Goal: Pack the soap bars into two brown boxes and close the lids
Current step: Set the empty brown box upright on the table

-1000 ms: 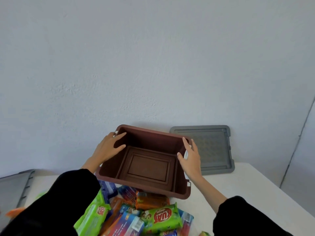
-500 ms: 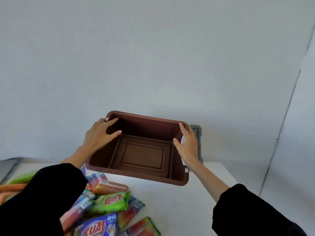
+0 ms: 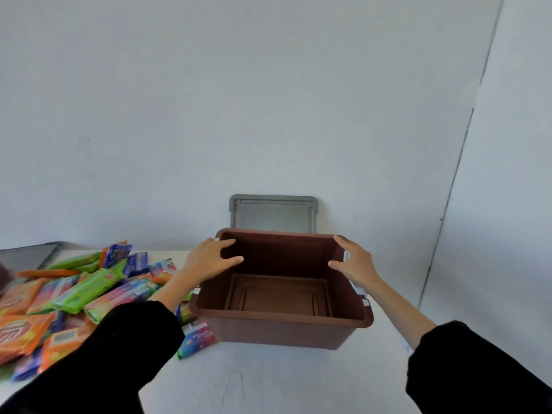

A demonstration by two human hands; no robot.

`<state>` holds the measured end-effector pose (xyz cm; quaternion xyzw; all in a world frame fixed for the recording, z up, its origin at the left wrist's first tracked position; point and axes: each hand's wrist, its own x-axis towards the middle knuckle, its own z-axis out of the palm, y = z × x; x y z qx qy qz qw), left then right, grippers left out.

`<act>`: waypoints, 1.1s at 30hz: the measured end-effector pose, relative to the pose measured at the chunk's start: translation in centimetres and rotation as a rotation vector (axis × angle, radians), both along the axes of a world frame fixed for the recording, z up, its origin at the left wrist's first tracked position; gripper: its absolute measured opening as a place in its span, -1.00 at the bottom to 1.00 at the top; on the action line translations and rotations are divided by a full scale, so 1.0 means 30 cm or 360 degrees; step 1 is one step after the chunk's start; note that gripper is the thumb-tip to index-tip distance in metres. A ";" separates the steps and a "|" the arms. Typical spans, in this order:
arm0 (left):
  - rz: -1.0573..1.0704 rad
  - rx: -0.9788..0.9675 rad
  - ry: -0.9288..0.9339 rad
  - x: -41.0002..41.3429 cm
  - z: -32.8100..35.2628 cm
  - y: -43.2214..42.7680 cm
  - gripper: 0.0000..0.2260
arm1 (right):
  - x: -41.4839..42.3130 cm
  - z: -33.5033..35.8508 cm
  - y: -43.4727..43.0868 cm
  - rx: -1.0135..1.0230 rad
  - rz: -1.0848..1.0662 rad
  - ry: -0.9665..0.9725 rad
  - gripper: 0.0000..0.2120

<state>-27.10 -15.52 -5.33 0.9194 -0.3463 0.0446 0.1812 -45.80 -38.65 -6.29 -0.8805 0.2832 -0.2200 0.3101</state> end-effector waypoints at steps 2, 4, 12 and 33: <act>-0.0007 0.0049 0.0056 -0.038 -0.017 0.014 -0.45 | -0.034 -0.014 0.005 0.0054 0.0011 0.0075 -0.36; -0.0004 0.0100 0.0107 -0.072 -0.032 0.033 -0.44 | -0.060 -0.028 0.019 0.0086 0.0031 0.0148 -0.34; 0.0031 0.0158 0.0177 -0.151 -0.081 0.100 -0.48 | -0.110 -0.047 0.069 0.0103 0.0082 0.0272 -0.26; -0.0183 0.0654 0.0184 -0.204 -0.116 0.072 -0.38 | -0.182 -0.108 0.048 -0.0075 -0.0050 0.0551 -0.18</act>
